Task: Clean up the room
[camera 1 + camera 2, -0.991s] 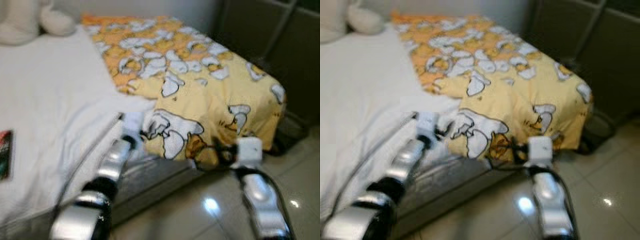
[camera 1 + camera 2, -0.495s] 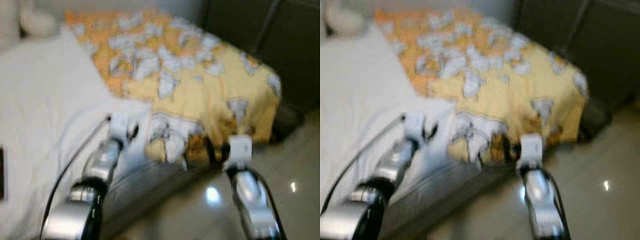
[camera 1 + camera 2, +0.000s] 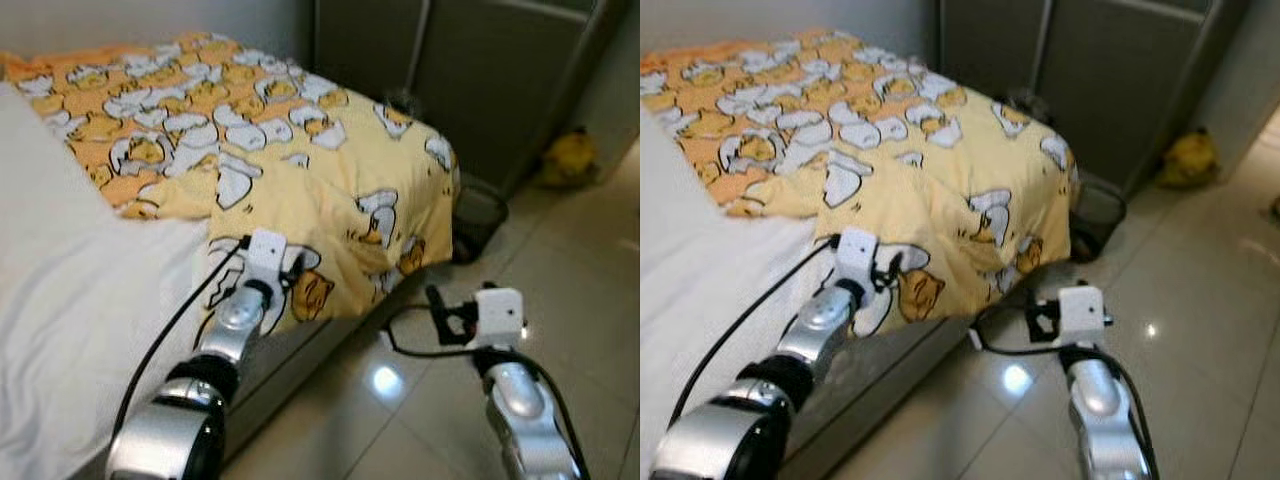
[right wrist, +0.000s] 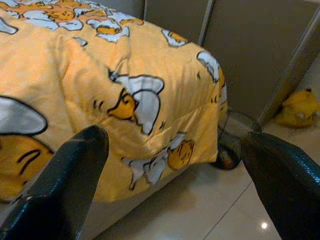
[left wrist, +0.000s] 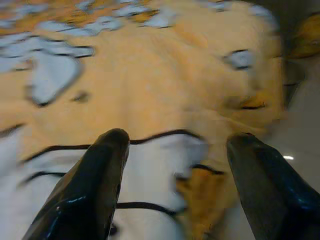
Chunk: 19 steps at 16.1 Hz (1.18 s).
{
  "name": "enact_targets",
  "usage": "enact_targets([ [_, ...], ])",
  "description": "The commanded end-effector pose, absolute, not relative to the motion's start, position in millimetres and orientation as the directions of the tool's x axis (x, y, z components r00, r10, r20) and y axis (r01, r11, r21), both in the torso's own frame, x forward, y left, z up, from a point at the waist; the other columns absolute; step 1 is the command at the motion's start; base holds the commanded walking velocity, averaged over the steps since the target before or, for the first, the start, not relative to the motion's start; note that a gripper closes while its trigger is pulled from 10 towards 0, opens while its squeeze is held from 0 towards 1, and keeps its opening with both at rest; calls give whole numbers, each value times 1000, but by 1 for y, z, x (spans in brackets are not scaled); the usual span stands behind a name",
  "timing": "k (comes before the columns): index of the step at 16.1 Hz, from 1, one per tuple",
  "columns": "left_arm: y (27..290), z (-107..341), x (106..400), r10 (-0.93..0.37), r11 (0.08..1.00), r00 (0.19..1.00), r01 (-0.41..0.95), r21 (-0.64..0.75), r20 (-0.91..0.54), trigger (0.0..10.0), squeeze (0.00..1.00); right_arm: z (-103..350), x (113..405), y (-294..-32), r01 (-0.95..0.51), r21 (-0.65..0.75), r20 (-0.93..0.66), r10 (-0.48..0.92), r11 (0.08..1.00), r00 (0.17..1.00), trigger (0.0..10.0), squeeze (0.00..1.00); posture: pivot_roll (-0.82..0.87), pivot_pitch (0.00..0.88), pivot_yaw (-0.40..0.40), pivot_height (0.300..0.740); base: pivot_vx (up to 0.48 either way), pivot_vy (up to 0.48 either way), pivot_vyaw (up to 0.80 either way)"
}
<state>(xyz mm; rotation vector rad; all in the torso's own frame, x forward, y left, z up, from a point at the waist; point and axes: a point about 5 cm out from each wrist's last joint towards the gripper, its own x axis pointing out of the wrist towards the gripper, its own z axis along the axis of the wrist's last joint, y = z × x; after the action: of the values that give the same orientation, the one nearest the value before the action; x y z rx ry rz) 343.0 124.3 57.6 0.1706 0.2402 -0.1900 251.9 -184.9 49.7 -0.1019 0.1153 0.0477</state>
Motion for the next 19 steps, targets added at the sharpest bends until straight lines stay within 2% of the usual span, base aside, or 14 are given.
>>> enact_targets([
  [1, 141, 56, 345, -68, 978, 955, 121, 171, -287, 10000, 0, 54, 256, -178, -77, -97, -104, 67, 992, 992, 10000, 0, -65, 0, 9, 740, 0, 0, 0],
  [4, 145, 63, 348, -80, 987, 965, 111, 114, -248, 10000, 0, 55, 255, -178, -85, -106, -99, 74, 991, 992, 10000, 0, -72, 0, 17, 740, 87, 0, 0],
  [9, 146, 63, 350, -39, 993, 963, 67, 95, -266, 10000, 0, 50, 246, -175, -81, -93, -120, 70, 992, 990, 10000, 0, -92, 0, 31, 740, 480, 0, 684],
  [10, 147, 63, 351, -25, 993, 963, 53, 101, -268, 10000, 0, 49, 245, -175, -83, -88, -127, 71, 993, 989, 10000, 0, -92, 0, 31, 740, 480, 0, 0],
  [11, 157, 62, 352, 69, 986, 953, -20, 165, -295, 10000, 0, 48, 242, -175, -88, -93, -136, 75, 992, 988, 10000, 0, -97, 0, 27, 740, 480, 0, 0],
  [13, 163, 61, 352, 108, 986, 943, -62, 153, -315, 10000, 0, 48, 240, -175, -90, -91, -140, 77, 992, 987, 10000, 0, -99, 0, 24, 740, 0, 0, 0],
  [17, 161, 48, 346, 79, 983, 906, -3, 181, -415, 10000, 0, 44, 214, -177, -124, -98, -194, 103, 987, 976, 10000, 0, -140, 6, -16, 740, 0, 0, 0],
  [19, 161, 48, 346, 87, 979, 903, 0, 204, -421, 10000, 0, 43, 194, -179, -140, -104, -233, 113, 985, 966, 10000, 0, -173, 72, -27, 740, 0, 0, 0],
])
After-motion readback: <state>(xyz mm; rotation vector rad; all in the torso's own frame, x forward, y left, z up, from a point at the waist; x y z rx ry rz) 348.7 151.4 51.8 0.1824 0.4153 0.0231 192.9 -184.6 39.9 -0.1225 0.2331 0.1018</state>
